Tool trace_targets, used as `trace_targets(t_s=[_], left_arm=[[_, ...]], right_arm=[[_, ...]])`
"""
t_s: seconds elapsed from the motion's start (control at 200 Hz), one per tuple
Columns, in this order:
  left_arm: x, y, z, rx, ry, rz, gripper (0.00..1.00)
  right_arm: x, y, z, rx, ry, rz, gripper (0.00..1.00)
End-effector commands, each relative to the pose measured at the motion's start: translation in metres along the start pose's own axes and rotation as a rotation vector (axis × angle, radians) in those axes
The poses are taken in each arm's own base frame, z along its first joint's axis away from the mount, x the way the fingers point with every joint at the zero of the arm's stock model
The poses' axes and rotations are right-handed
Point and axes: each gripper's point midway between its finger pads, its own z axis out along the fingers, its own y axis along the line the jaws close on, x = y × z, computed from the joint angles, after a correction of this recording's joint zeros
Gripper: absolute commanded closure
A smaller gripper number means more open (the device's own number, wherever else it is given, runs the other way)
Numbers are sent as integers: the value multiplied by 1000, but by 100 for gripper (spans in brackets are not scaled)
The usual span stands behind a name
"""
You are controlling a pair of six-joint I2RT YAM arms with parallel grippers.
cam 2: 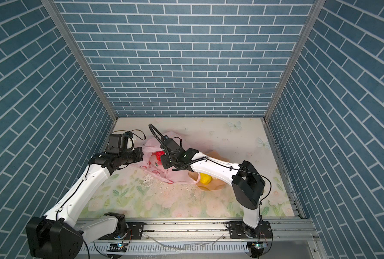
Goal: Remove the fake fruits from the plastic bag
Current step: 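Move the right gripper into the bag while the left gripper holds the handle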
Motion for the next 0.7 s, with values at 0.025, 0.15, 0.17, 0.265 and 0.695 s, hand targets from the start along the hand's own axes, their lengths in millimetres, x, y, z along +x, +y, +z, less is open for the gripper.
trace_targets(t_s=[0.025, 0.15, 0.17, 0.265, 0.695], left_arm=[[-13, -7, 0, 24, -38, -34, 100], [-20, -11, -2, 31, -49, -41, 100], [-22, -12, -3, 34, -53, -44, 100], [-27, -14, -7, 40, -67, -49, 100], [-40, -25, -12, 75, -88, -36, 100]], right_arm=[[-8, 6, 14, 20, -66, -57, 63], [3, 6, 26, 24, -45, -79, 65], [5, 7, 28, 26, -37, -84, 65], [9, 5, 38, 38, -25, -101, 66], [29, -1, 65, 48, 52, -184, 74]])
